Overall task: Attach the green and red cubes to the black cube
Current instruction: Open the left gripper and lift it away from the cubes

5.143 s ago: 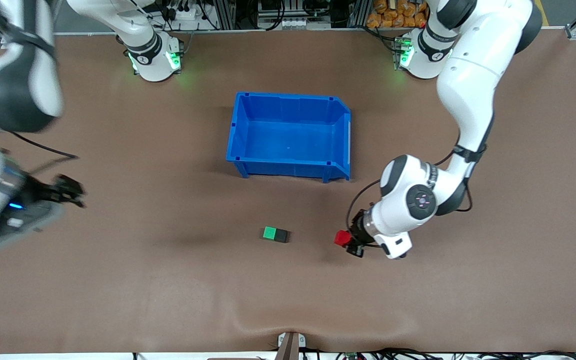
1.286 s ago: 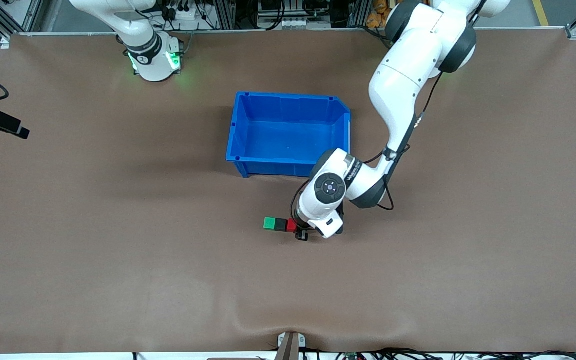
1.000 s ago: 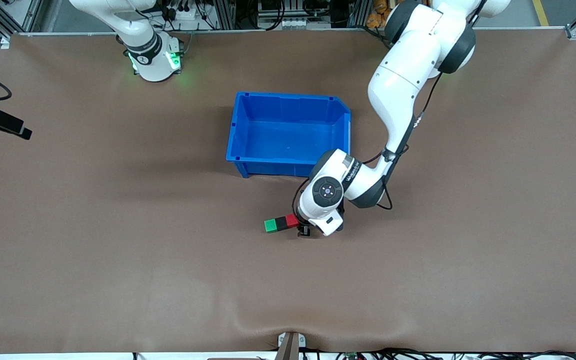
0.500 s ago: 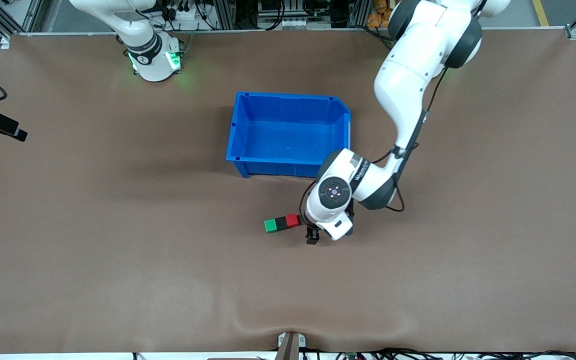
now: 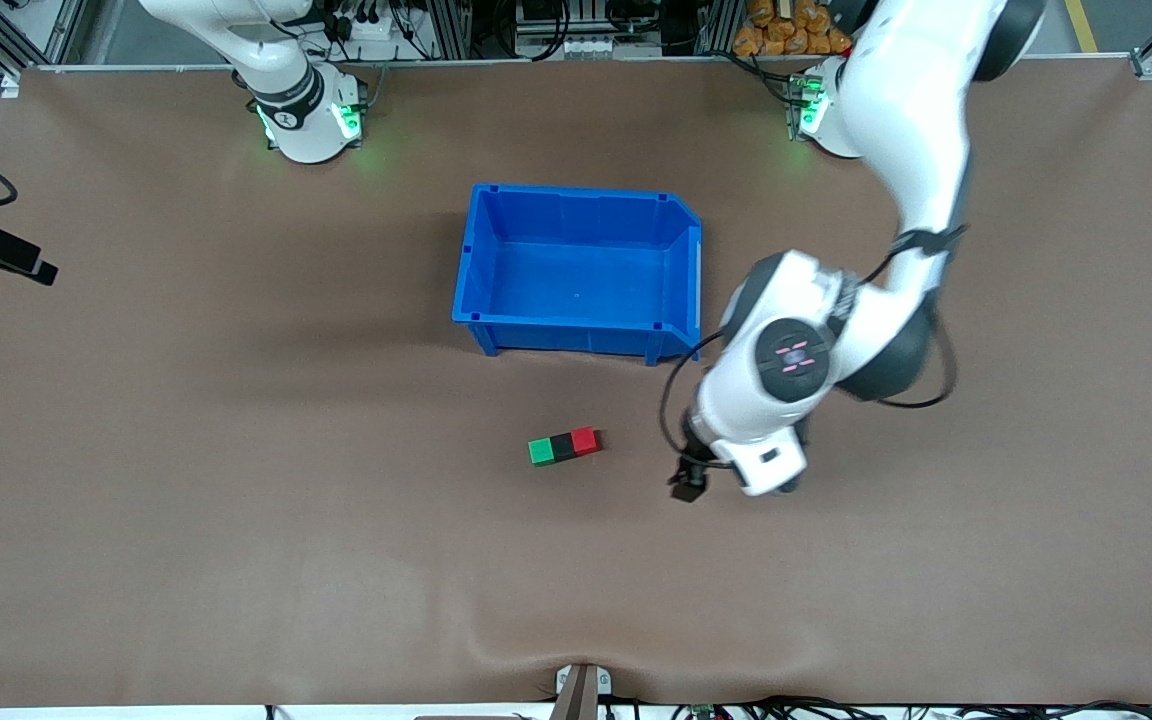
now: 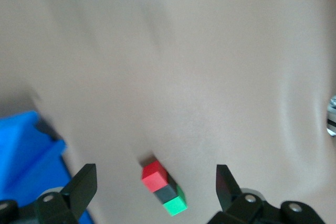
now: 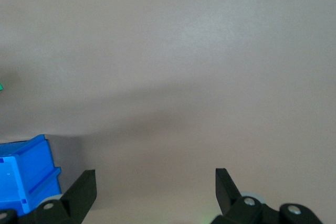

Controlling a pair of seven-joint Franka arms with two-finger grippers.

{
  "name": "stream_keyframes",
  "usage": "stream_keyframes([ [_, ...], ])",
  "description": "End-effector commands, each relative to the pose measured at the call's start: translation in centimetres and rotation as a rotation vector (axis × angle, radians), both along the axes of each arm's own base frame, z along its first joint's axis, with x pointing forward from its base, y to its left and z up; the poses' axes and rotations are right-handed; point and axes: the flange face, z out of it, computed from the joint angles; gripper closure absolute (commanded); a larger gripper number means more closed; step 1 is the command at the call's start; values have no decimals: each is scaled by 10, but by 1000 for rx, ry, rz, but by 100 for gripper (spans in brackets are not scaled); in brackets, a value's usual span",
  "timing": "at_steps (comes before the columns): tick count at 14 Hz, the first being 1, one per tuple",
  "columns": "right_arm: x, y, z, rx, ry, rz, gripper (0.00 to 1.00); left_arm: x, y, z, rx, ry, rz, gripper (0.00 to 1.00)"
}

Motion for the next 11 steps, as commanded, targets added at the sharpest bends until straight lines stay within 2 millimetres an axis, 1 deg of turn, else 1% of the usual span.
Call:
stream_keyframes([
  [1, 2, 5, 3, 6, -5, -2, 0, -7, 52, 65, 14, -5, -111, 0],
  [2, 3, 6, 3, 6, -5, 1, 0, -7, 75, 88, 9, -8, -129, 0],
  [4, 3, 8, 2, 6, -4, 3, 0, -8, 111, 119, 9, -19, -99, 0],
  [5, 4, 14, 1, 2, -2, 15, 0, -14, 126, 136, 21, -11, -92, 0],
  [6, 5, 14, 2, -3, -4, 15, 0, -23, 137, 152, 36, 9, -117, 0],
  [7, 4, 9, 2, 4, -5, 4, 0, -33, 147, 174, 35, -3, -152, 0],
  [8, 4, 9, 3, 7, -5, 4, 0, -37, 161, 188, 34, -10, -167, 0],
  [9, 4, 11, 3, 7, -7, 7, 0, -41, 172, 197, 29, -6, -166, 0],
  [11, 4, 8, 3, 2, -8, 4, 0, -49, 178, 203, 33, 15, -236, 0],
])
